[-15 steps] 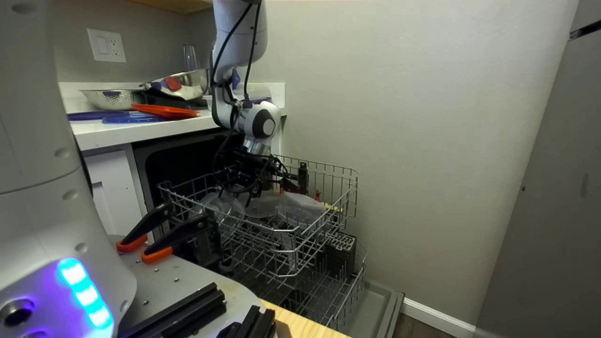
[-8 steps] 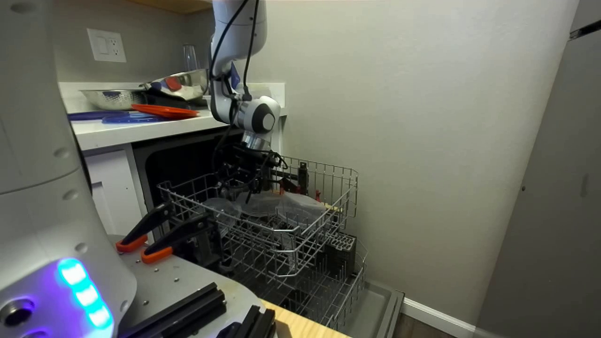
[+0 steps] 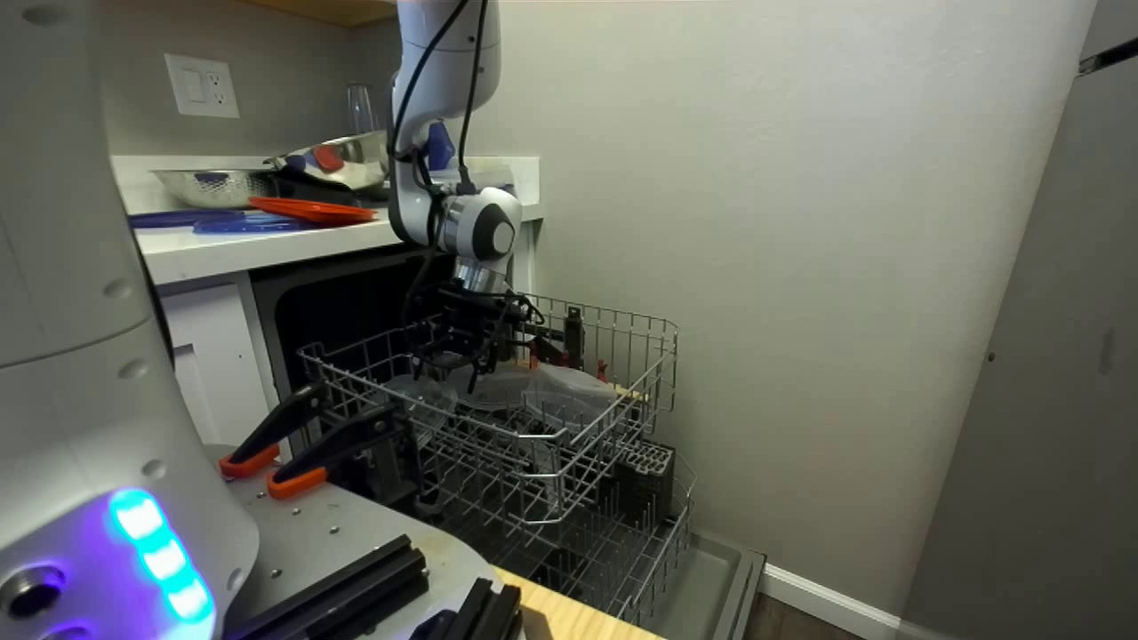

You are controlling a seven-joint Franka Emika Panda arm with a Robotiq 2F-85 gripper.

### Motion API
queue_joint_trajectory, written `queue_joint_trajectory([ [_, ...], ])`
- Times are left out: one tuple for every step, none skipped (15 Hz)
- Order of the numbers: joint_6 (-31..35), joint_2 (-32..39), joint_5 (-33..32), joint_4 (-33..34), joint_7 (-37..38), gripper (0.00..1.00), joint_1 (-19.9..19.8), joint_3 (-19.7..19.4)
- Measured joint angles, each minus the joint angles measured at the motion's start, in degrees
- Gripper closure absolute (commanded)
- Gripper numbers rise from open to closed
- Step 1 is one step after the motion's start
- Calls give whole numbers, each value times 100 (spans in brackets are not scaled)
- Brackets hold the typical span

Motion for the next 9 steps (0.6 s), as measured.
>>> queue_joint_trajectory([
  [4,0,-10,-2,0,0,10,-7],
  [6,0,-15,-2,0,0,14,-9],
  [7,0,-16,-2,0,0,14,-11],
  [5,8,-16,12,0,0,14,-11],
  [5,32,-16,42,0,0,15,-7],
  [5,71,-17,81,0,0,20,-4],
  [5,117,-19,124,0,0,29,0],
  [5,171,-23,175,0,0,42,10],
  [5,229,-30,224,0,0,62,19],
])
